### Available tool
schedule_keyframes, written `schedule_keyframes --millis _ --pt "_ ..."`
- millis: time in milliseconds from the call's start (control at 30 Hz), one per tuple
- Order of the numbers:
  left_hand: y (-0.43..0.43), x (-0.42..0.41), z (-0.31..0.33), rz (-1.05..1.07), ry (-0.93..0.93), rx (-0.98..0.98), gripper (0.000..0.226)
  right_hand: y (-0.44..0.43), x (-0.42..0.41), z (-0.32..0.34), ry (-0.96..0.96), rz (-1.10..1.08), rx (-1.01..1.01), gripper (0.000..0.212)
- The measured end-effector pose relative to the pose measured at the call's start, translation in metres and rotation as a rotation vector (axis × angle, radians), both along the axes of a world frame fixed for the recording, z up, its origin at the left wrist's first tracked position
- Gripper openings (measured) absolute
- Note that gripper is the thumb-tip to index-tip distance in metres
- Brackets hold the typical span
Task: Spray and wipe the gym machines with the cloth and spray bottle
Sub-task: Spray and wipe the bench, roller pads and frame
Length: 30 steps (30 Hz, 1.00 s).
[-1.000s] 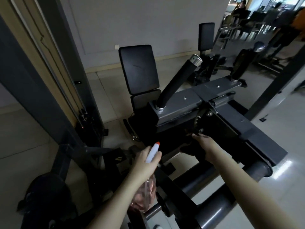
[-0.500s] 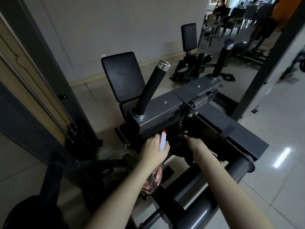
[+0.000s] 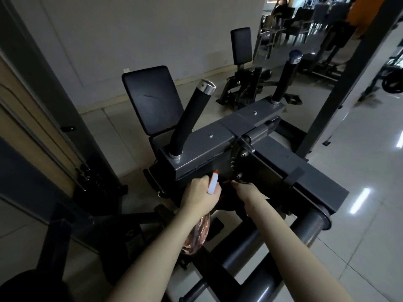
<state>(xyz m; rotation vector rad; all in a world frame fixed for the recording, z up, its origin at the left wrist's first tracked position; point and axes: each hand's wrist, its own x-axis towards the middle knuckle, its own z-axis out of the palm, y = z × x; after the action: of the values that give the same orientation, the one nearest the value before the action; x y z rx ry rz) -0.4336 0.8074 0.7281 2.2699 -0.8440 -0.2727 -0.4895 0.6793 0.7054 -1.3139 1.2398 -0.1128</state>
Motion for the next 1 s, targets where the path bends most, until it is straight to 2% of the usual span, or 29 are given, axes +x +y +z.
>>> schedule_keyframes --millis 167,300,467,700,800,1000 --pt "0.019 0.001 -0.012 0.025 0.043 -0.040 0.032 0.001 0.005 -0.006 -0.004 0.009 -0.030 0.039" --pt "0.040 -0.005 -0.024 0.111 0.037 -0.043 0.037 0.003 0.006 -0.009 -0.032 0.036 -0.053 0.036" --pt "0.062 -0.008 -0.041 0.185 0.060 -0.043 0.038 0.008 0.008 -0.012 -0.013 0.095 -0.099 0.044" --pt "0.073 -0.007 -0.036 0.244 0.046 -0.085 0.034 0.020 0.003 0.007 -0.066 0.180 -0.096 0.029" --pt "0.075 -0.010 -0.034 0.239 0.056 -0.101 0.035 0.027 0.001 0.011 -0.124 0.141 -0.057 0.022" --pt "0.084 -0.012 -0.037 0.225 0.063 -0.170 0.026 0.030 0.008 0.011 -0.328 -0.175 0.251 0.033"
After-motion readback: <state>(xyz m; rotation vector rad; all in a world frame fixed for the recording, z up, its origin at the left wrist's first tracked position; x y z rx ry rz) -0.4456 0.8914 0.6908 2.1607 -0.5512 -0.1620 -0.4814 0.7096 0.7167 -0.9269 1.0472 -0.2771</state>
